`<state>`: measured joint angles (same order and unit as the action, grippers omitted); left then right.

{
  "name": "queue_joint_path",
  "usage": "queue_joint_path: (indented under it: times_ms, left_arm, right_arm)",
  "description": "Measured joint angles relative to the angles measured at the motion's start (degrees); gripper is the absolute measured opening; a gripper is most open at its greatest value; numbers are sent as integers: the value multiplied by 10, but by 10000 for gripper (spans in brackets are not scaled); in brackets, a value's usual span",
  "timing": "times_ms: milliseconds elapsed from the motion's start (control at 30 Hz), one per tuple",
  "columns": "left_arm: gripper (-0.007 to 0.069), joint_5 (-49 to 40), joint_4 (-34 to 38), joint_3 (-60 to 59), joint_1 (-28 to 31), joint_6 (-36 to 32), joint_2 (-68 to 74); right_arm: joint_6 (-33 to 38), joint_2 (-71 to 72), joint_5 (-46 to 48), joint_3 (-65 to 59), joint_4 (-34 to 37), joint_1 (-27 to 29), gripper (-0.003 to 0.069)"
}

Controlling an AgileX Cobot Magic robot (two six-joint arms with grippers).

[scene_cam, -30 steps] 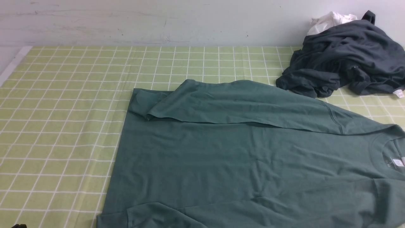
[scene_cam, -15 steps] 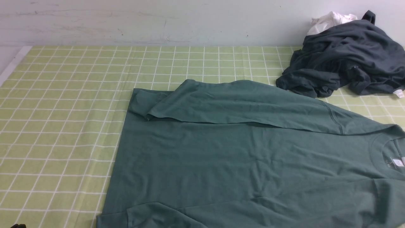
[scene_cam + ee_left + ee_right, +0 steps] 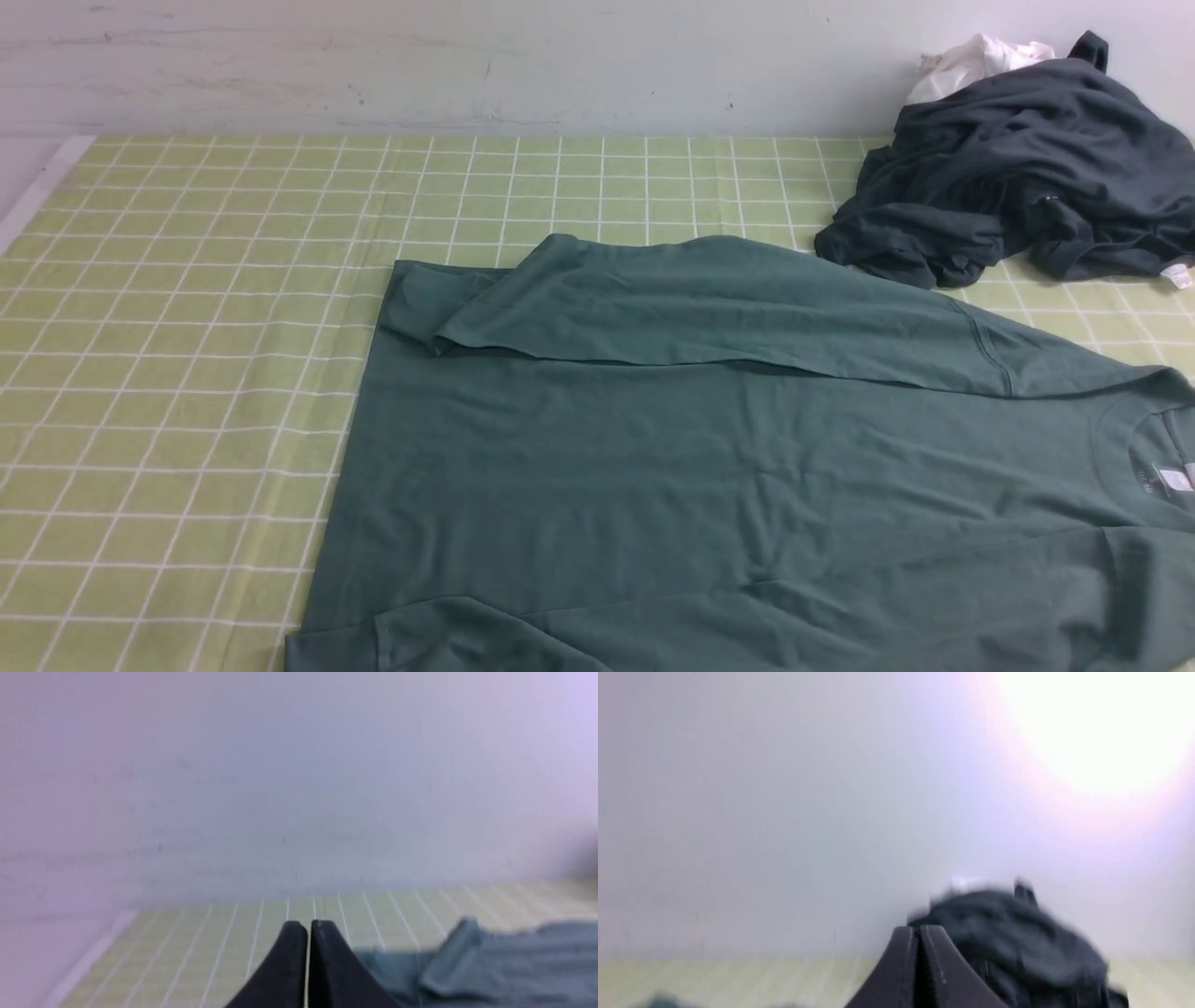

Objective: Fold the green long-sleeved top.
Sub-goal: Use the left arm to clamp the cuff closest to it

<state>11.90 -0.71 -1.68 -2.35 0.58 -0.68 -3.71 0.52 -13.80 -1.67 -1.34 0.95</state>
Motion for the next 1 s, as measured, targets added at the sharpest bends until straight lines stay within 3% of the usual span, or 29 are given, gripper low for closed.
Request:
queue_joint_path:
  times_ms: [100,200,300,467,600,700,733,800,867,900,1000]
  left_arm:
    - [-3,113,3,0,0,31,0]
    - [-3,195,4,3,0,89,0]
    - [-3,177,-23,54,0,143,12]
    - [-3,64,-128,196,0,183,89]
    - [-3,-63,-202,293,0,224,201]
    - [-3,-160,-201,298,0,266,272]
    - [-3,-242,-191,297,0,289,316]
    - [-3,-326,-165,296,-1,294,359]
    - [-3,-408,-111,296,-10,267,405]
    - [-1,-465,-58,296,-24,208,444]
    - [0,-515,60,298,-54,78,506]
  right_arm:
    - [-22,0,-131,0,1,0,-6]
    - [-58,0,-195,0,8,0,-6]
    - [-85,0,-196,15,13,0,-6]
    - [-91,-26,-102,121,-7,0,-6]
    - [-93,-121,69,262,-52,0,-6]
    - [-93,-203,215,321,-65,0,-6]
    - [-93,-251,304,335,-59,0,-6]
    - [-91,-299,395,344,-37,0,-6]
    - [-69,-350,488,347,10,0,-6]
    - [-30,-388,541,347,57,0,-6]
    - [87,-456,620,347,155,0,-6]
